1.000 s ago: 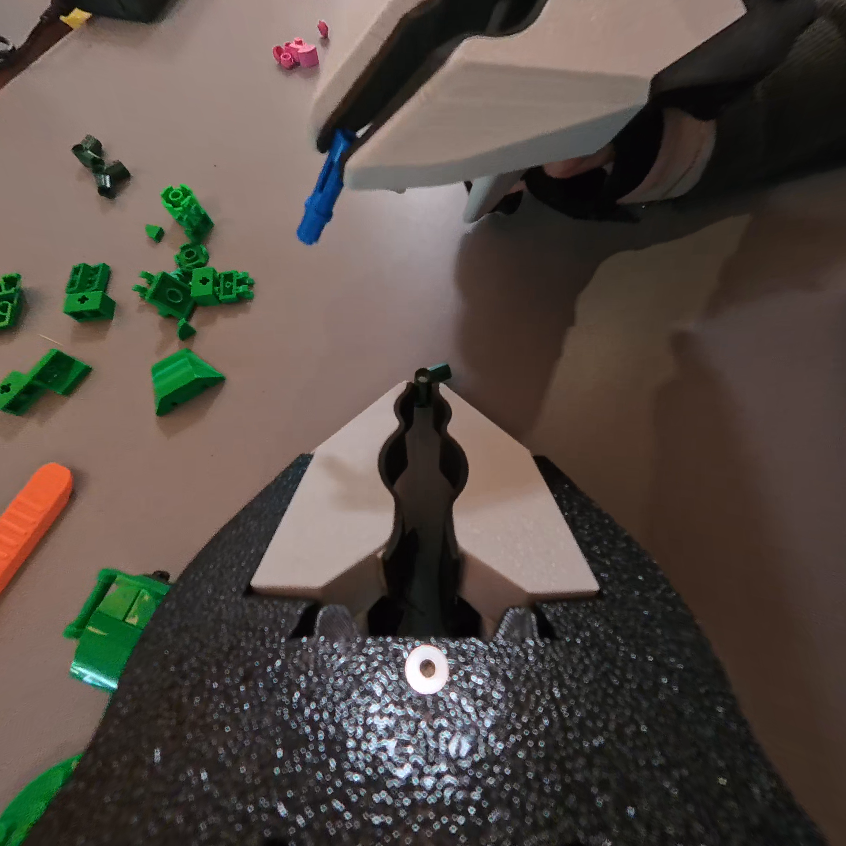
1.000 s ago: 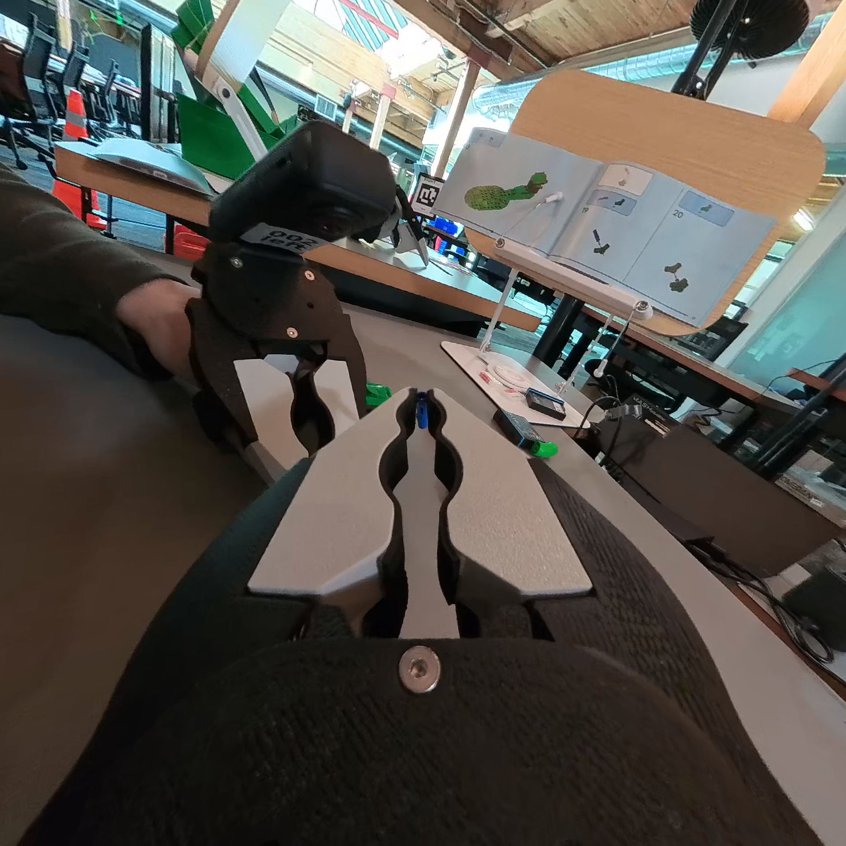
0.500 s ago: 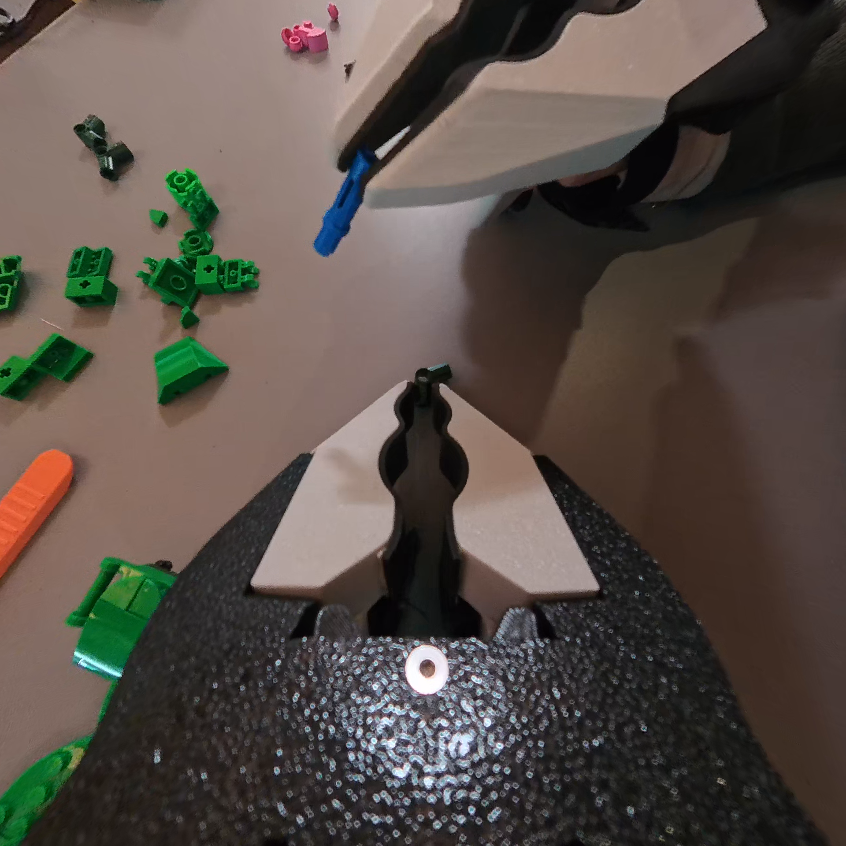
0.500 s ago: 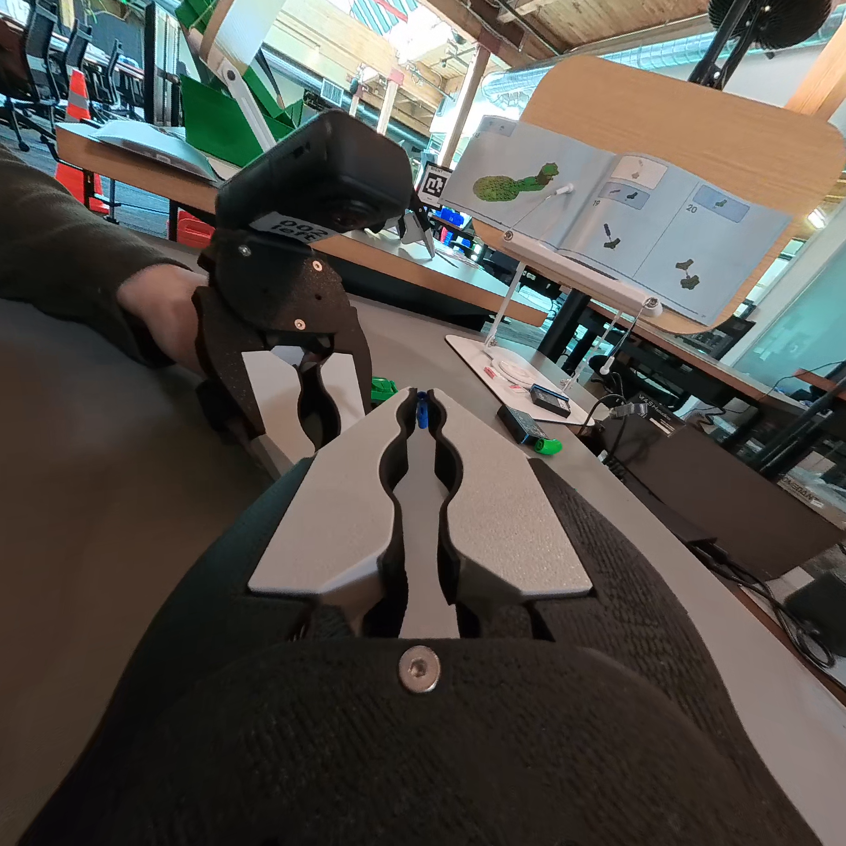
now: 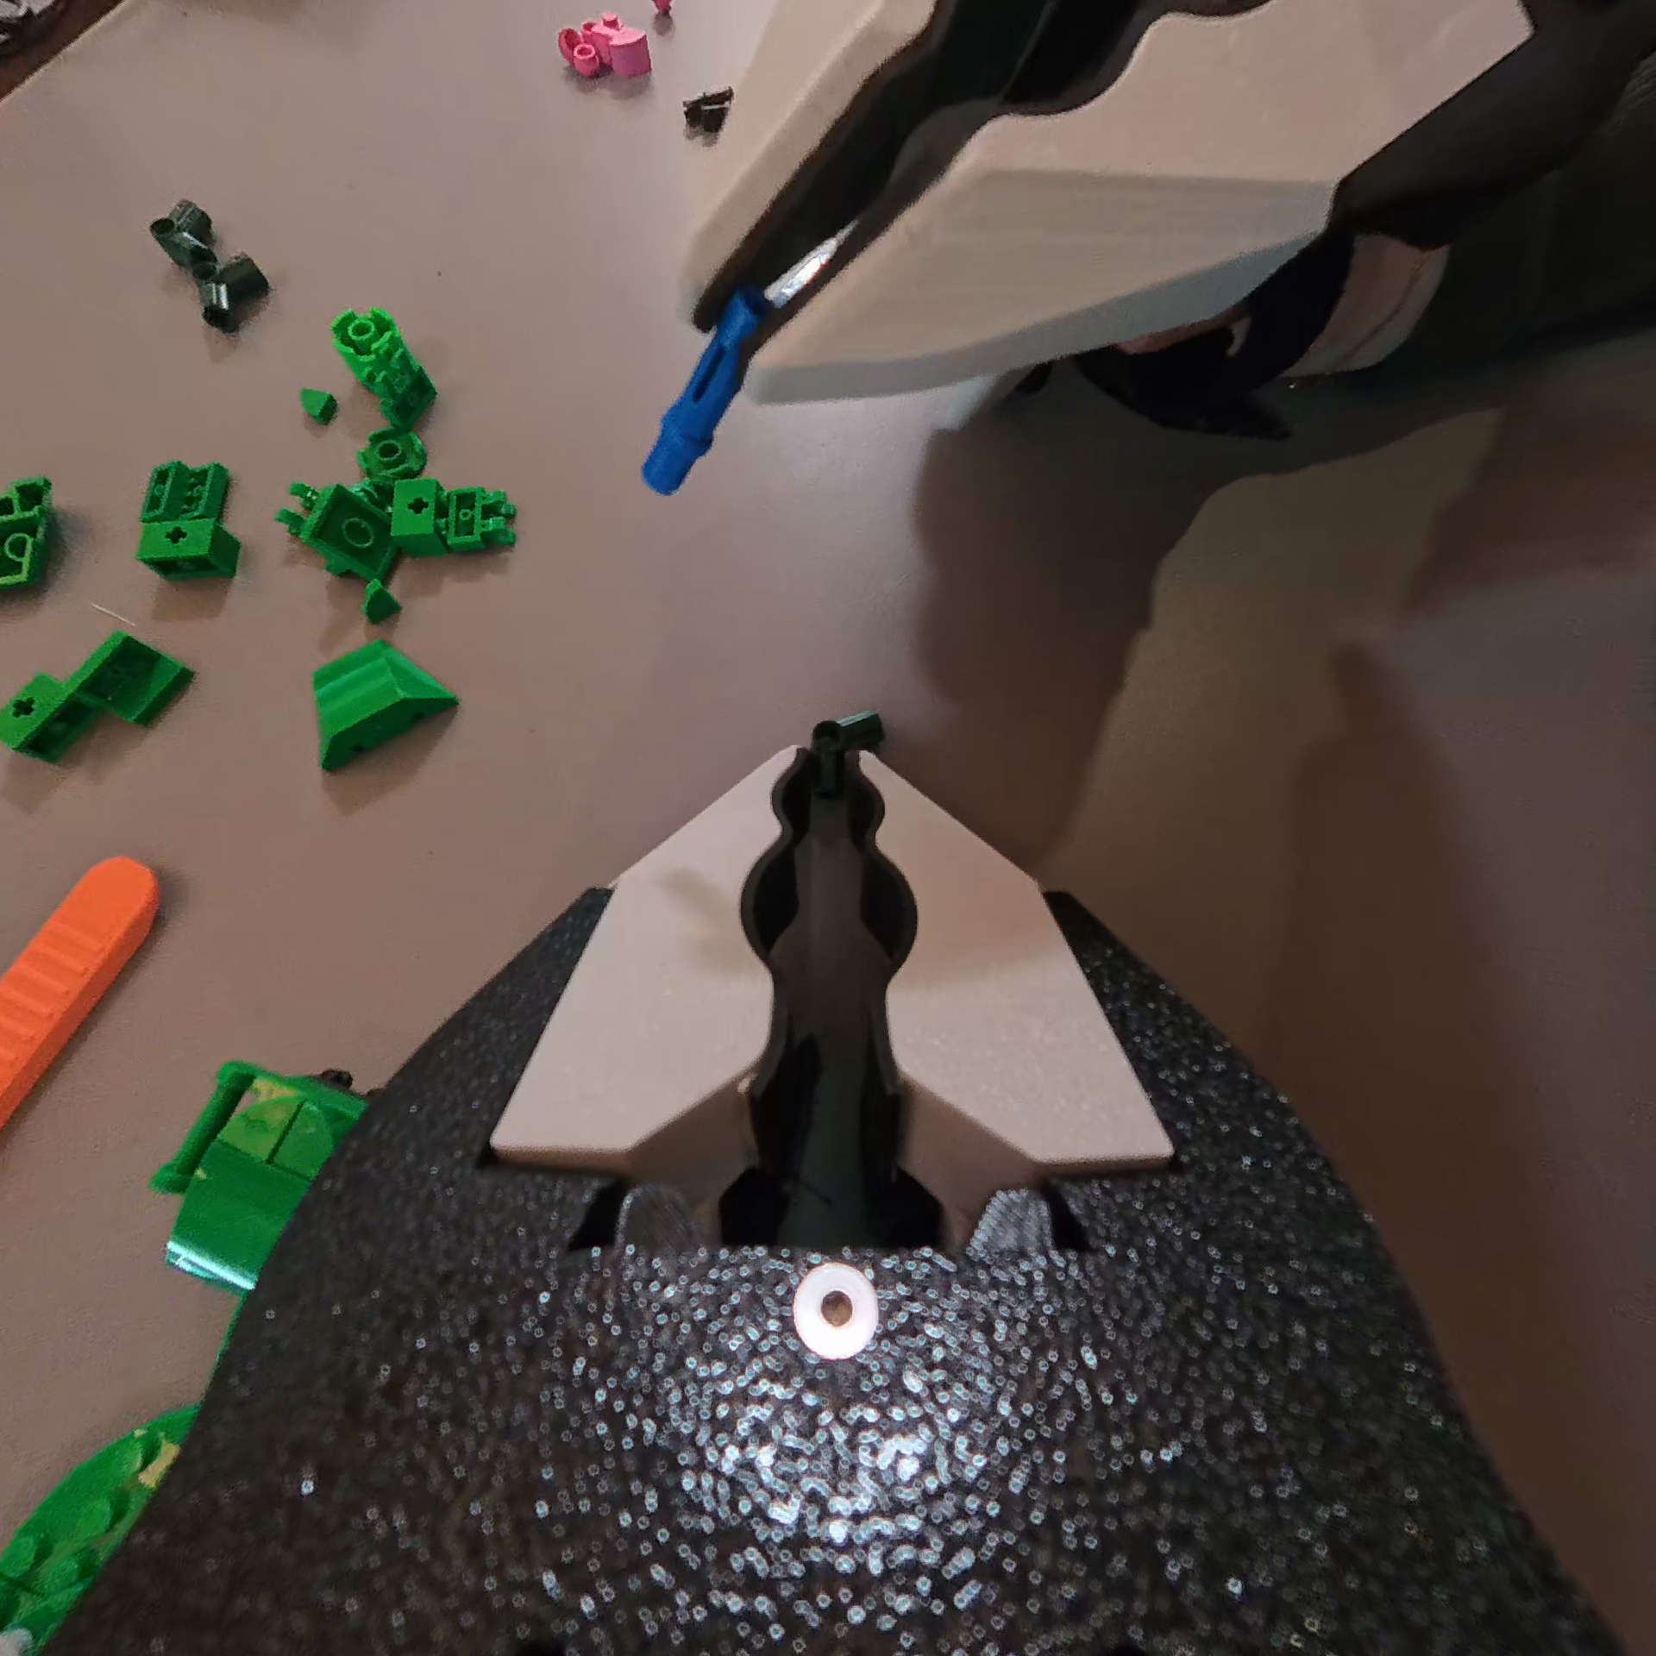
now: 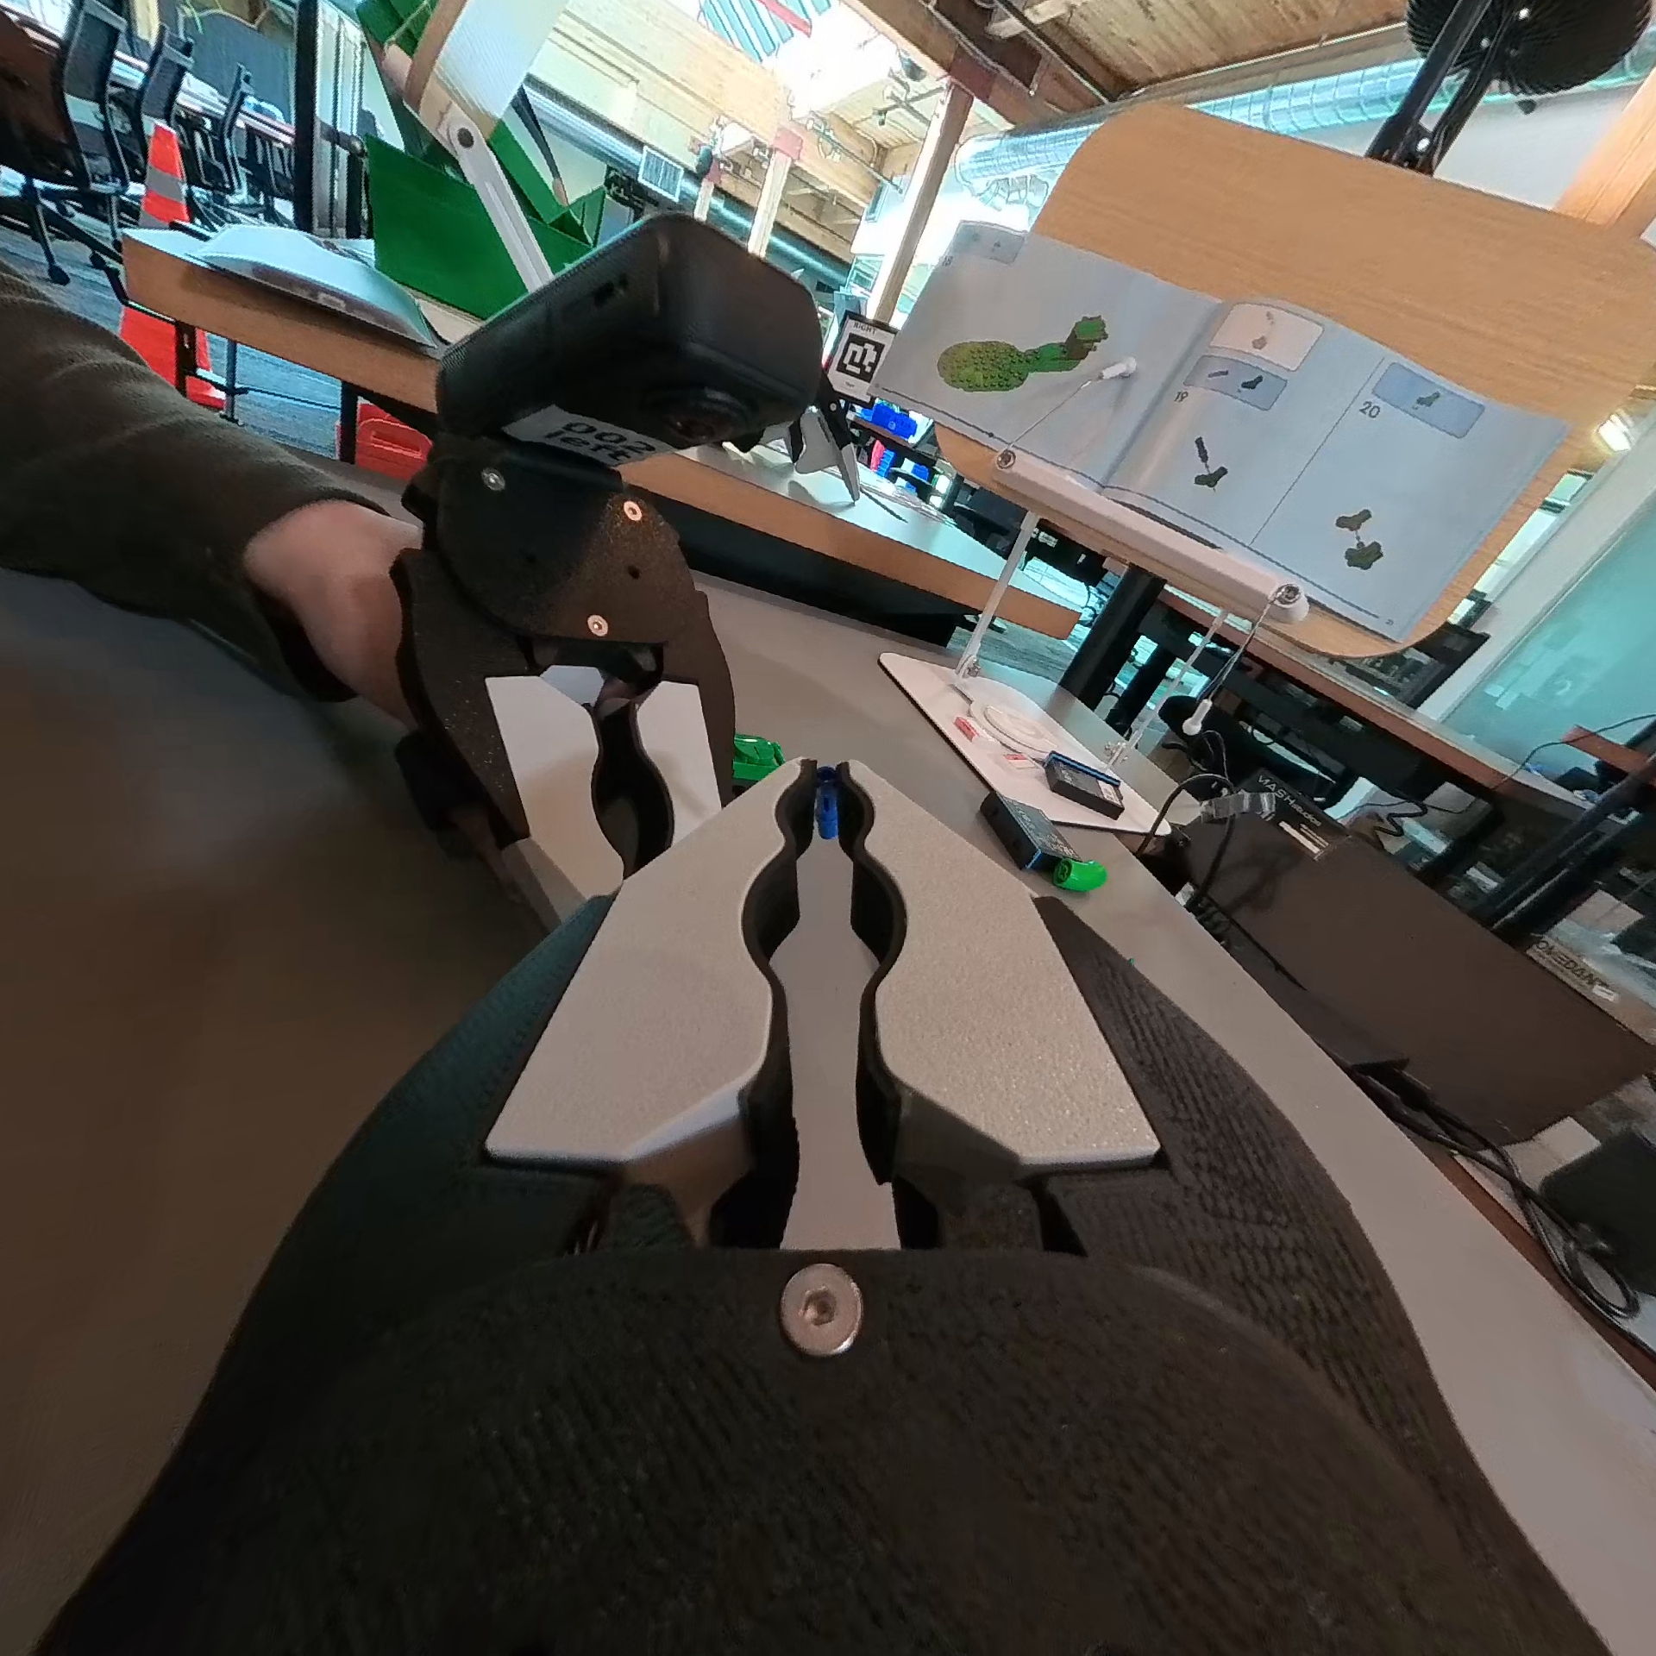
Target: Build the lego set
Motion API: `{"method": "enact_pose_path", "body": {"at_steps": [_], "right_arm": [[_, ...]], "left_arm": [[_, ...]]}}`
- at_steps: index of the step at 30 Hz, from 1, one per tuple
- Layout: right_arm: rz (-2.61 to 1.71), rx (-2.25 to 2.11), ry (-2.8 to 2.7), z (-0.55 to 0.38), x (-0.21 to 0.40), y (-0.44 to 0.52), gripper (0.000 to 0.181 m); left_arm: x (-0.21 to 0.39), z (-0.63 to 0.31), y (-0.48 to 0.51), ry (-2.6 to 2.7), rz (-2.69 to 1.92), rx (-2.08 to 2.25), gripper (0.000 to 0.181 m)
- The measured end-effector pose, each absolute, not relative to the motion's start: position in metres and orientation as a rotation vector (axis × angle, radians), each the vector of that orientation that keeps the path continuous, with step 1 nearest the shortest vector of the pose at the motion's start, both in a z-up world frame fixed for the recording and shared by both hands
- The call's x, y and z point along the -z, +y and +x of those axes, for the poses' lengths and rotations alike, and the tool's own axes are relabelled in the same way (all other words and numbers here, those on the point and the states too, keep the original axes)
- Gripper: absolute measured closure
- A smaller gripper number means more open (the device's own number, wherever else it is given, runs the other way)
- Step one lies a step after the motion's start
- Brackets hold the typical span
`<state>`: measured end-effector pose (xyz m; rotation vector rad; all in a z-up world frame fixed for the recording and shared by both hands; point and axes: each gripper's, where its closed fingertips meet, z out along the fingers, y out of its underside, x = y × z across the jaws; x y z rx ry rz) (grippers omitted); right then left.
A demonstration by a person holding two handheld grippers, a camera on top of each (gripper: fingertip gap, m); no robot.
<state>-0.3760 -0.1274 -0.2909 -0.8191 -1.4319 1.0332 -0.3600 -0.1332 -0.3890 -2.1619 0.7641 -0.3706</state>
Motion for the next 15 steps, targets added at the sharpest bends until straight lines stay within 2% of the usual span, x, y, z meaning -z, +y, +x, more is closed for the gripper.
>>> {"method": "enact_pose_path", "body": {"at_steps": [15], "right_arm": [[-0.812, -1.021, -1.453, -0.3776, 0.2936, -0.1299, 0.179]], "left_arm": [[0.3891, -0.3600, -0.1331, 0.765, -2.161, 0.374, 0.176]]}}
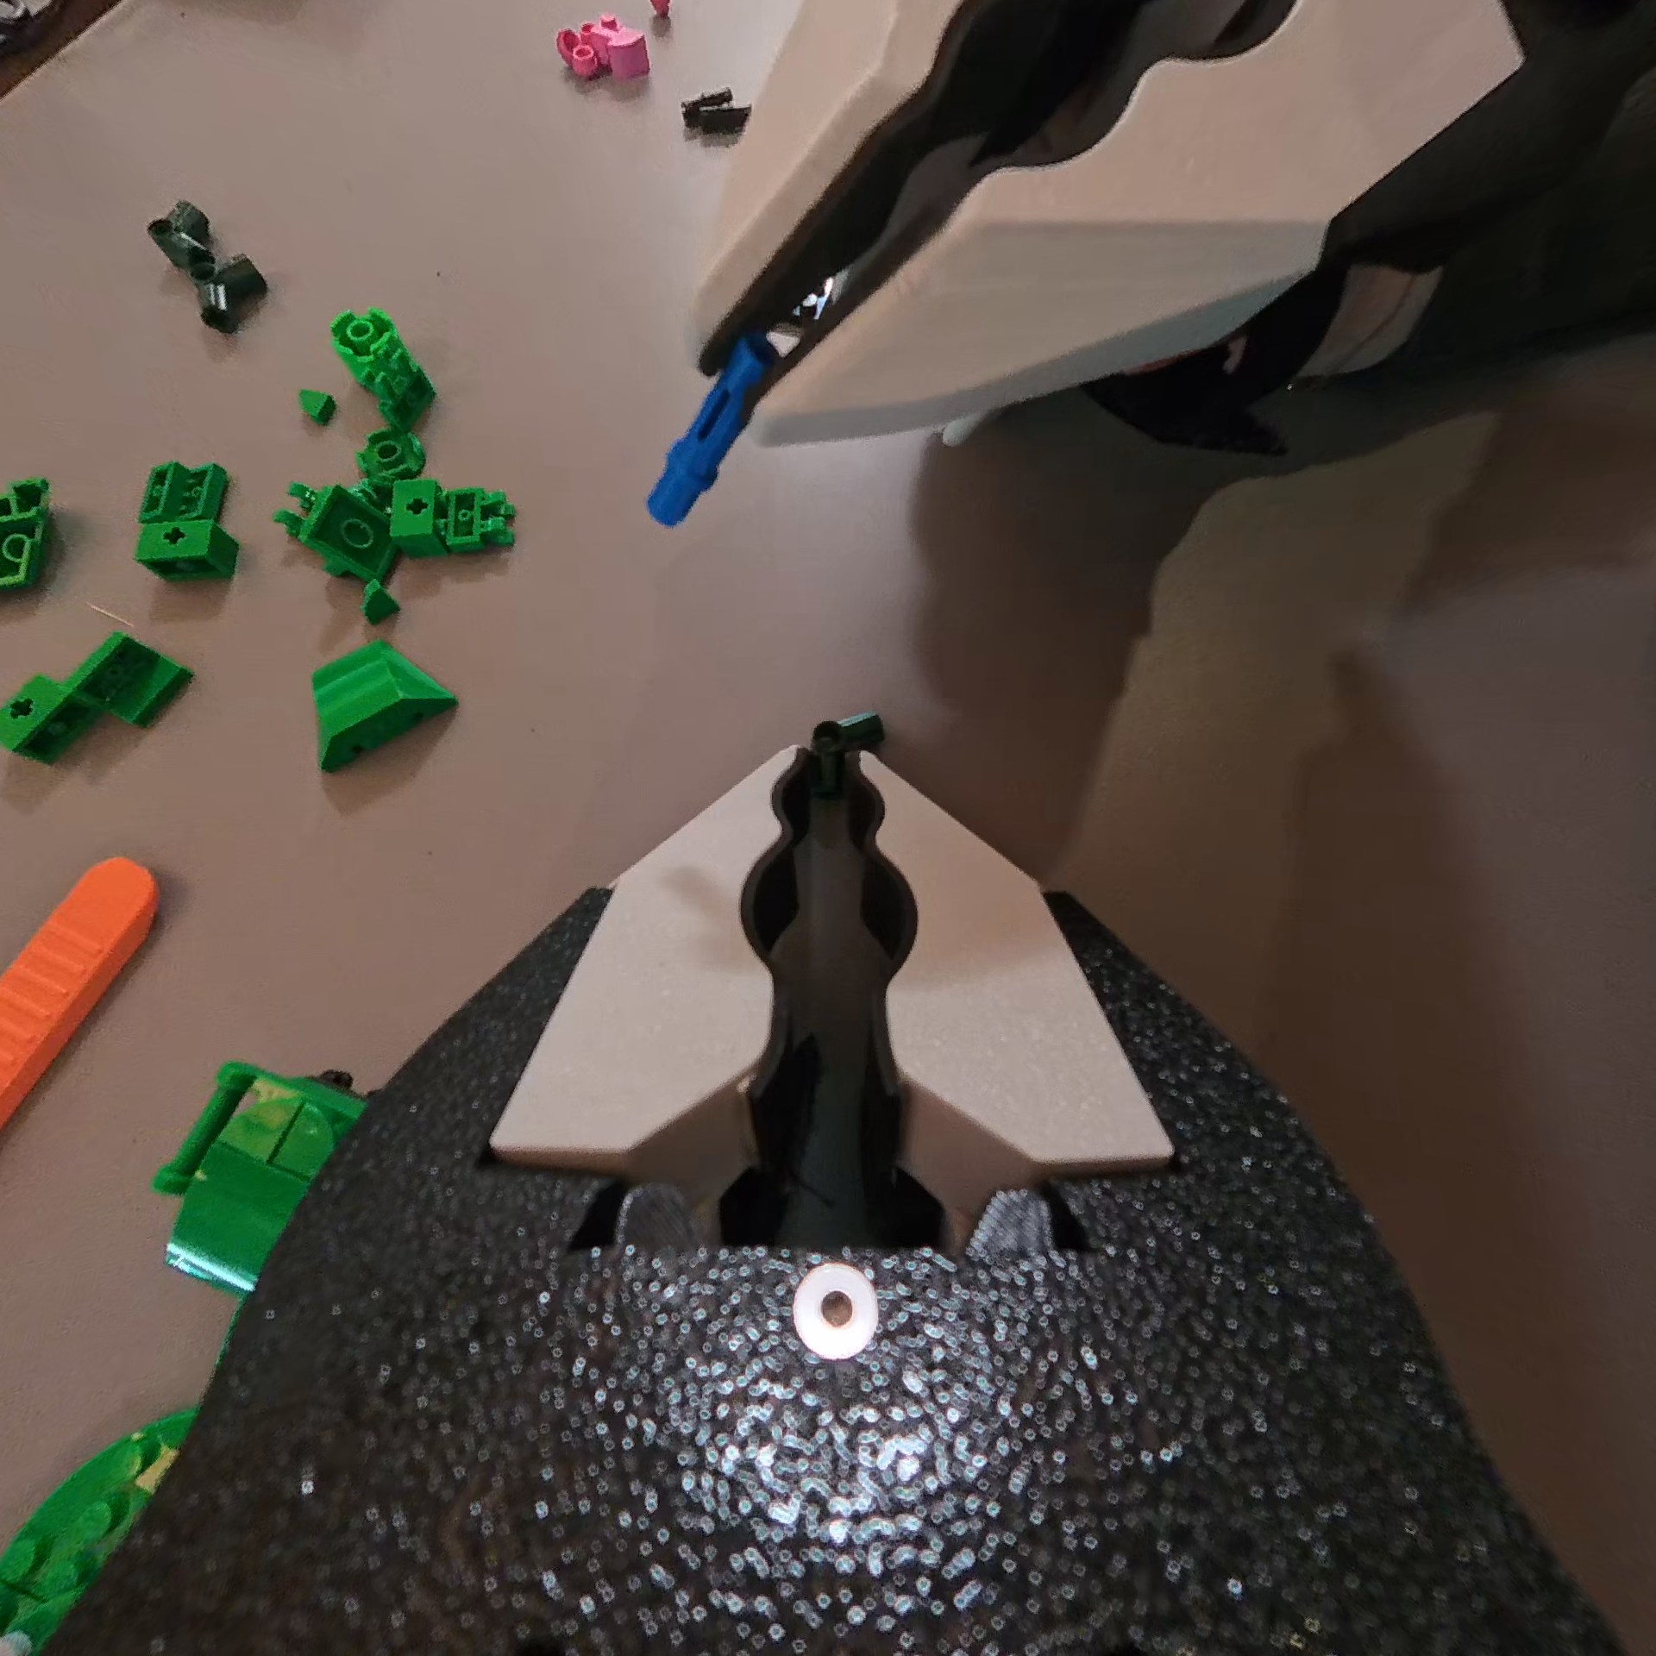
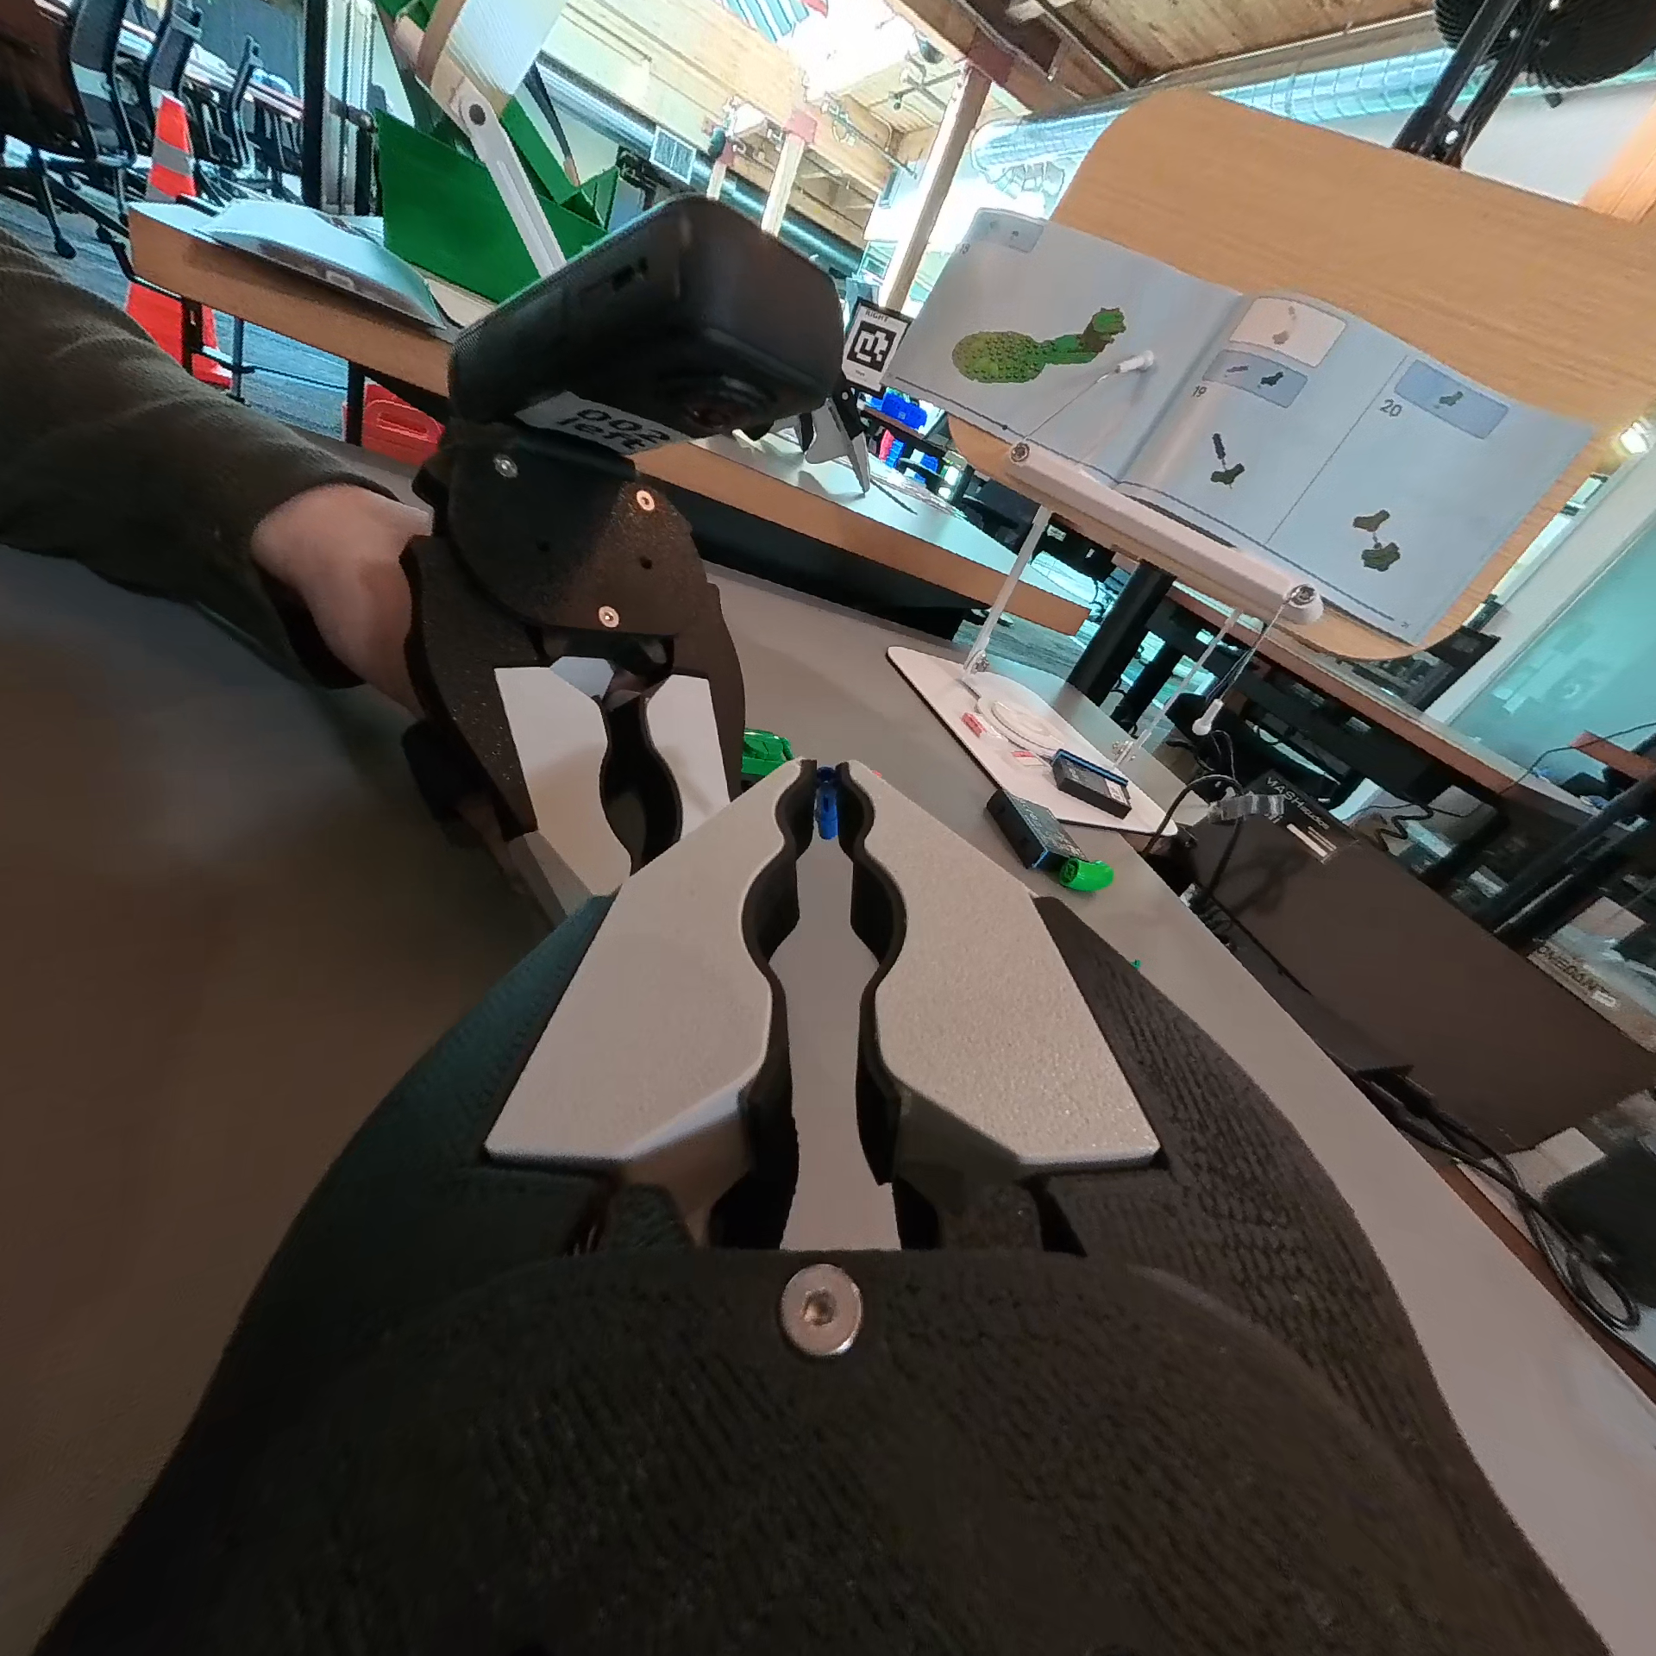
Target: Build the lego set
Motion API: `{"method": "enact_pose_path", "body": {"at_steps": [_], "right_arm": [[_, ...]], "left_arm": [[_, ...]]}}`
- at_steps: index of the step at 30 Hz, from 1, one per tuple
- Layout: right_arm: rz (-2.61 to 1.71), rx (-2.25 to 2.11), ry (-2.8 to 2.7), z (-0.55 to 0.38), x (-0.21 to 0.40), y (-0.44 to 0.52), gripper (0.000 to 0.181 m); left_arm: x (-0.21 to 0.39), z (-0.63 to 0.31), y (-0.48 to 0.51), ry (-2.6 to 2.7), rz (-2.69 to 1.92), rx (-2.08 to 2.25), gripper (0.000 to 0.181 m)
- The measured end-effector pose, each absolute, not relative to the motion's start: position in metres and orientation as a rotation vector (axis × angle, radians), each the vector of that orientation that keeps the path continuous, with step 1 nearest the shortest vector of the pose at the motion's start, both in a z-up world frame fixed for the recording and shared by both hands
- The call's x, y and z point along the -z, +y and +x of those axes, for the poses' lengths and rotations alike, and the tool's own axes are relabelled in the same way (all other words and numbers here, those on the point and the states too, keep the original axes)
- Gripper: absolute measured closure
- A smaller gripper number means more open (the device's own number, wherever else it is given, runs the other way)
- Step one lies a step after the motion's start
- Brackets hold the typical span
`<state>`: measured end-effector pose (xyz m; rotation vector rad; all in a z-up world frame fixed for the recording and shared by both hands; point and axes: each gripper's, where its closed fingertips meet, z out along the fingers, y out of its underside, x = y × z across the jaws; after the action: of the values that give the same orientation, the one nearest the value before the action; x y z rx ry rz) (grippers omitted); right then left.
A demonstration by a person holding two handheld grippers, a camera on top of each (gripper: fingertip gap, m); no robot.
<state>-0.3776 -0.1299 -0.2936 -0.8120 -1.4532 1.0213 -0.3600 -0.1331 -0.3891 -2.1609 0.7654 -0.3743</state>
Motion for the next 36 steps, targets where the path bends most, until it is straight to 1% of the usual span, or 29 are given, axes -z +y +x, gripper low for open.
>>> {"method": "enact_pose_path", "body": {"at_steps": [29, 31, 34, 36], "right_arm": [[-0.811, -1.024, -1.455, -0.377, 0.293, -0.130, 0.179], [-0.816, -1.102, -1.397, -0.374, 0.284, -0.127, 0.179], [-0.939, -1.497, -1.187, -0.362, 0.262, -0.112, 0.179], [-1.015, -1.663, -1.031, -0.356, 0.255, -0.090, 0.180]], "left_arm": [[0.389, -0.360, -0.133, 0.765, -2.161, 0.376, 0.176], [0.389, -0.360, -0.133, 0.764, -2.161, 0.375, 0.176], [0.389, -0.360, -0.133, 0.763, -2.161, 0.376, 0.176], [0.389, -0.360, -0.133, 0.762, -2.160, 0.376, 0.176]]}}
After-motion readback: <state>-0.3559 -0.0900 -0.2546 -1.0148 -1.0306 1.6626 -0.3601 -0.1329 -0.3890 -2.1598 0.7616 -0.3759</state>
